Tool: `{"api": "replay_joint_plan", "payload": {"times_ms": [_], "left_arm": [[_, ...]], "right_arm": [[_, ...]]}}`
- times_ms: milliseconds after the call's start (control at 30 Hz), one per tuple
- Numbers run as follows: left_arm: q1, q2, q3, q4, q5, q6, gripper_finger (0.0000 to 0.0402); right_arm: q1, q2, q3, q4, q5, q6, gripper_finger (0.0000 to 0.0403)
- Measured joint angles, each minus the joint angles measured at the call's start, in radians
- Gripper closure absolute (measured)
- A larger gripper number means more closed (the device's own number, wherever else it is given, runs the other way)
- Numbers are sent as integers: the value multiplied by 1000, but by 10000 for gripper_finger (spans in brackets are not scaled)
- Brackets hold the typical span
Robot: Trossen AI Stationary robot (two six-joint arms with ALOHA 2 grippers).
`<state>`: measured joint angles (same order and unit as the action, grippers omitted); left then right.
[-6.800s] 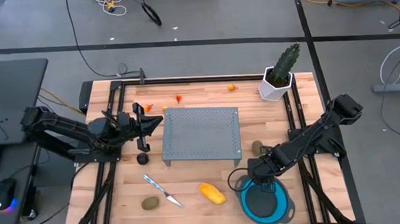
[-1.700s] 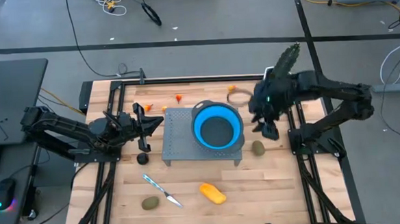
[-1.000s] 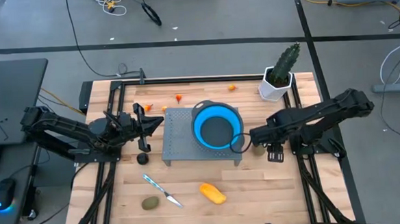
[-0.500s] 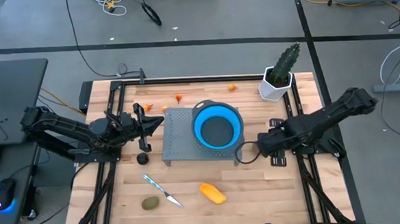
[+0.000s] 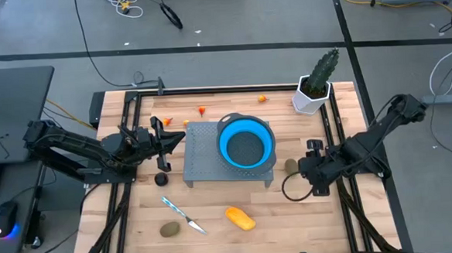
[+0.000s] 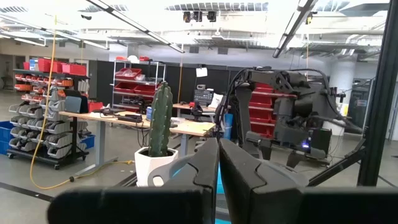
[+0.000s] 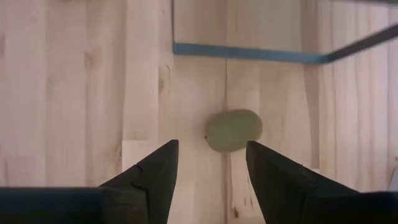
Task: Pick & Place Fruit
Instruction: Put the brown kiwi into the blue strainer bowl on the shelf
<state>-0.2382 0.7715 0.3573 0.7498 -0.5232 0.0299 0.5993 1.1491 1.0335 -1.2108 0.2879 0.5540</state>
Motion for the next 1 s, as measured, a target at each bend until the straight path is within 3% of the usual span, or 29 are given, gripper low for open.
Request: {"api": "replay_joint_plan", "payload": {"times_ms": [333,700,1000], "left_arm": [[0,0,0,0,0,0,380],[0,0,0,-4,0,9,380],[0,0,0,6,-30,76,380]], "right_arm": [[19,0,-204,61,2,199,203],[0,-29,-334,207,78,467,203],[-27,-31,-408,333,73,488,159]]}}
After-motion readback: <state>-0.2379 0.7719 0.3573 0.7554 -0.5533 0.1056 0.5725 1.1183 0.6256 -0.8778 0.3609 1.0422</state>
